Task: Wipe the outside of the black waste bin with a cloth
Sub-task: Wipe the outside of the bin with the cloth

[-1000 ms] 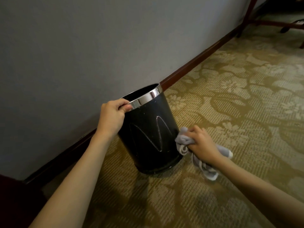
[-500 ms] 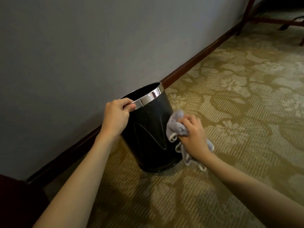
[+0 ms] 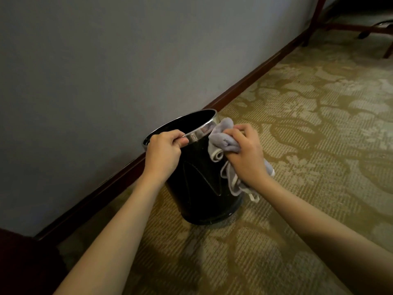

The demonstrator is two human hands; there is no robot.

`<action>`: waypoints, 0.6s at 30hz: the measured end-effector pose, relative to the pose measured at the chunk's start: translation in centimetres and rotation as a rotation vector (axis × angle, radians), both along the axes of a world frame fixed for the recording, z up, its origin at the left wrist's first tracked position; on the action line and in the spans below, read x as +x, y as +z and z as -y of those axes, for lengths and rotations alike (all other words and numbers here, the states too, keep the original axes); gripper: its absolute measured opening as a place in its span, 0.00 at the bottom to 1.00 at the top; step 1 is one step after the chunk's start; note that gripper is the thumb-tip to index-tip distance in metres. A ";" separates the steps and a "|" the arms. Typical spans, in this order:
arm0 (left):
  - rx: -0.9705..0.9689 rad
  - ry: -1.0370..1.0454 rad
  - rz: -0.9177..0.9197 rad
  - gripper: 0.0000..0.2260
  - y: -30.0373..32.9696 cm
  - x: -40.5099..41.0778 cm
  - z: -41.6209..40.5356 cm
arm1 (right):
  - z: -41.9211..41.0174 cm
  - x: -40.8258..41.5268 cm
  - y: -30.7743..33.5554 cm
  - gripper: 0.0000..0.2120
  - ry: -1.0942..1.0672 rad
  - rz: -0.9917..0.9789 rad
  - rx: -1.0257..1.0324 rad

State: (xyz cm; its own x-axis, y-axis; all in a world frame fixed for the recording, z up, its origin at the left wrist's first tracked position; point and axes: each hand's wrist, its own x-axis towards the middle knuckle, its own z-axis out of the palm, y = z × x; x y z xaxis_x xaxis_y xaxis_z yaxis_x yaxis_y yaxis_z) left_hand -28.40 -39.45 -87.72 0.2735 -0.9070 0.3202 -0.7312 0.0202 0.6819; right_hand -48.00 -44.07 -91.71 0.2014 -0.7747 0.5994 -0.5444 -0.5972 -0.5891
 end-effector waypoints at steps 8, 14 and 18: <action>0.035 0.040 -0.063 0.06 0.4 2.0 -0.4 | -3.5 -2.1 -5.9 0.11 0.043 -0.234 0.079; 0.039 0.021 -0.067 0.07 0.2 1.5 -0.4 | -4.9 -5.2 -8.1 0.11 0.084 -0.327 0.252; 0.022 0.019 -0.021 0.06 0.3 0.2 -0.2 | -3.4 -4.2 -4.9 0.09 0.094 -0.203 0.203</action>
